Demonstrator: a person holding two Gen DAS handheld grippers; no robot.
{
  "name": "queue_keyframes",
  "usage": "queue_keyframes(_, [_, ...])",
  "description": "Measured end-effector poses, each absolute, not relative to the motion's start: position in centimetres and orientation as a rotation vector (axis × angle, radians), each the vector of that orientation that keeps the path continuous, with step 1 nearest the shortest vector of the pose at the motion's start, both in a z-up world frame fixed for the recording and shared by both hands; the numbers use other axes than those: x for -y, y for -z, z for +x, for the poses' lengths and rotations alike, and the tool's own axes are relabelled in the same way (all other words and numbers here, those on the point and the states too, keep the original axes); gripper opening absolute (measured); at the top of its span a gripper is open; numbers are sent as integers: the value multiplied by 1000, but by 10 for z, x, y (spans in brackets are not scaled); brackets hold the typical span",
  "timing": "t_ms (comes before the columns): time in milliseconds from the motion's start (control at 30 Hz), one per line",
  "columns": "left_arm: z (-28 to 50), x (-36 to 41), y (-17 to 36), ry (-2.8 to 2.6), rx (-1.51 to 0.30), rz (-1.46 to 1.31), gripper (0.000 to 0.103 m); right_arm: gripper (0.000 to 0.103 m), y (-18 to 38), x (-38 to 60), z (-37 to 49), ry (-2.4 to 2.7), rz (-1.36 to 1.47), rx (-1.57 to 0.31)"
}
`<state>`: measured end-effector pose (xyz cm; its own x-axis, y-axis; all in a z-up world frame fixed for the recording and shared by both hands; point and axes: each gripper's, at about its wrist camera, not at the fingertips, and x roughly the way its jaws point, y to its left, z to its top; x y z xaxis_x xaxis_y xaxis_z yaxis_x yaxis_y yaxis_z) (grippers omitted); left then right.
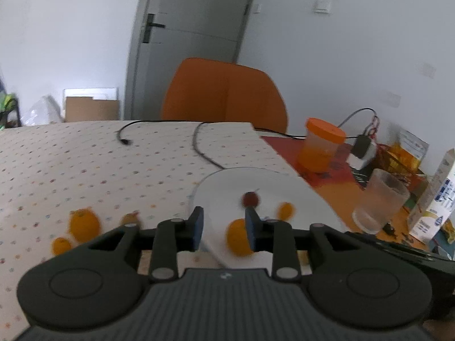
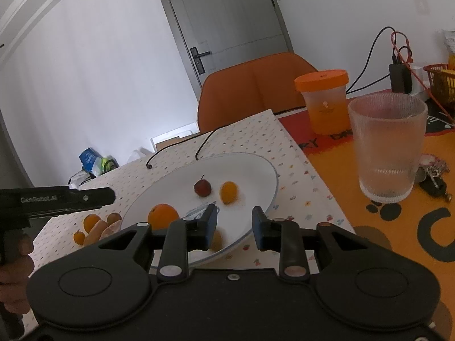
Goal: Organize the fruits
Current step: 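Carry the tangerine with the right tool while the left tool carries the yellow-brown fruit, releasing both onto the plate, then move both open tools back toward the remaining fruit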
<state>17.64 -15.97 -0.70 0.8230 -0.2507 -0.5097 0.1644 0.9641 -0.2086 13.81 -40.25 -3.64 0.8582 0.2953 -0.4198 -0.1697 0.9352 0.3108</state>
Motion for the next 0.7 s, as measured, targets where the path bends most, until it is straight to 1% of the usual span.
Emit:
queue_keyframes(67, [174, 150, 8, 196, -565, -165, 39, 31, 37, 400, 138, -253, 267, -484])
queue_keyframes(133, [172, 141, 8, 181, -565, -172, 49, 33, 37, 396, 137, -259, 262, -485])
queue_keyframes(333, [163, 118, 4, 128, -540, -175, 67, 36, 37, 387, 137, -267, 253, -489])
queue_keyframes(400, [161, 111, 4, 110, -537, -185, 70, 40, 36, 384, 137, -271, 247, -488])
queue_keyframes(600, [153, 91, 5, 61, -547, -198, 70, 52, 32, 374, 134, -284, 231, -481])
queue_keyframes(700, [148, 80, 5, 38, -543, -208, 70, 55, 31, 368, 133, -293, 225, -480])
